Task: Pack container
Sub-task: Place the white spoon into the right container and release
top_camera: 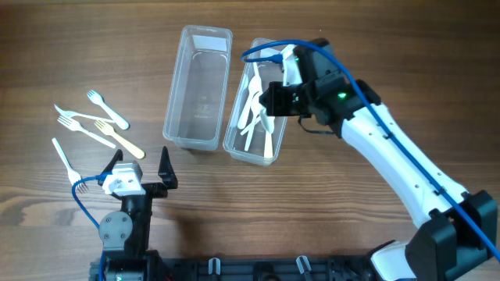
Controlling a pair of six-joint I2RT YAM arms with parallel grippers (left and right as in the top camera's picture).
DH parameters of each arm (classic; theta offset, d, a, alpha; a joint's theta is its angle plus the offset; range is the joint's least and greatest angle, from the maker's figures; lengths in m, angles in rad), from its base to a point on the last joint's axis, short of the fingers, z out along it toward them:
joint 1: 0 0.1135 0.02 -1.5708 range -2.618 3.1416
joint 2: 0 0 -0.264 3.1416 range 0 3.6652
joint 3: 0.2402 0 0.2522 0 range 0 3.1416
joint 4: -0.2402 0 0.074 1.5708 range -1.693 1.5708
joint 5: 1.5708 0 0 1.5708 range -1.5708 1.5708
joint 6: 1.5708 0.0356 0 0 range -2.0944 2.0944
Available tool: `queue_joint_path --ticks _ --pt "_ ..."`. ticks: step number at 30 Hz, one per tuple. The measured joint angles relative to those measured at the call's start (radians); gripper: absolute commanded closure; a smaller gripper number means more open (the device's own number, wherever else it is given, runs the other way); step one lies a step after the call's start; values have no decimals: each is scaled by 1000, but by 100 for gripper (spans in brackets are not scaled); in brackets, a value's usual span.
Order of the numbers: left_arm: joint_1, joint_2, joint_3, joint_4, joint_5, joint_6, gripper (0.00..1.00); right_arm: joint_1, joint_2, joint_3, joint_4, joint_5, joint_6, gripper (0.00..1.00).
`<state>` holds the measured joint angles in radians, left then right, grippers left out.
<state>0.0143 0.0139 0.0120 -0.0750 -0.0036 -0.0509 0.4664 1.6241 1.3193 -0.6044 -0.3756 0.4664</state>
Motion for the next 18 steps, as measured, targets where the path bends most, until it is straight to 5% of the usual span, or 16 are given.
queue_joint_path --ticks 11,15,18 --pt "0 0 0 0 0 0 0 16 24 0 10 71 253 94" --pt "0 0 0 0 0 0 0 16 71 -1 11 108 278 34" --pt "0 0 0 0 0 0 0 16 74 -1 30 115 270 29"
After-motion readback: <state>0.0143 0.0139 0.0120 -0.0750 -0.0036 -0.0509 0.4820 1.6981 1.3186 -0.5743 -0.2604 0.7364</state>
